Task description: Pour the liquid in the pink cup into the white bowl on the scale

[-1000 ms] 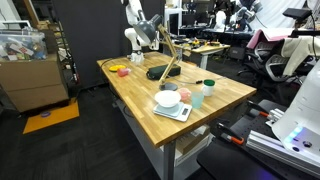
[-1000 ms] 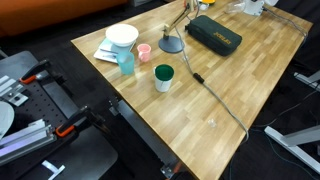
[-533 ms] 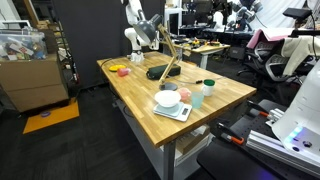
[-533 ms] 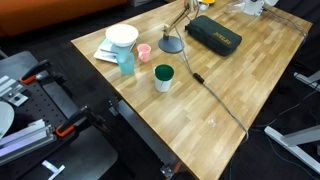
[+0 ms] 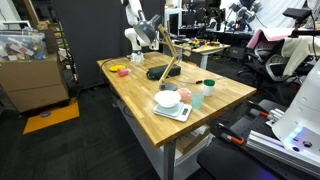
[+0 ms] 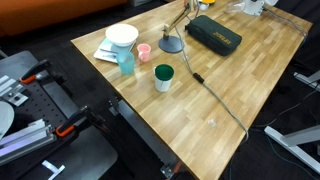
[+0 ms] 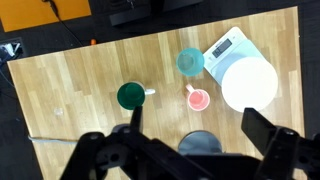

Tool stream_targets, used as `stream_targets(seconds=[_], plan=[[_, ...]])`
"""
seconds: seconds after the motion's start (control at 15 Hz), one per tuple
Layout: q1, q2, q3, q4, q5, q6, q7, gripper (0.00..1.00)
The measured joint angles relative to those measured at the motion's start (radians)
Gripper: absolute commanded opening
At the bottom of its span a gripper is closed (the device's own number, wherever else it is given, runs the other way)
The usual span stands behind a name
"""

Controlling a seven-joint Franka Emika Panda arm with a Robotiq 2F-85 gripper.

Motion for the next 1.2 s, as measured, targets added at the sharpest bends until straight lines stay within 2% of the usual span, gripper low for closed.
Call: stream_targets(seconds=[0.27, 0.47, 0.93, 1.2], plan=[[0.053, 0.150, 0.064, 0.060, -0.064, 0.000, -0.002, 1.00], [0.076, 0.244, 0.084, 0.111, -0.102, 0.010, -0.027, 1.00], [0.072, 0.255, 0.083, 0.129, -0.103, 0.011, -0.044, 1.00], [0.070, 0.299, 0.083, 0.097, -0.078, 0.124, -0.066, 1.00]])
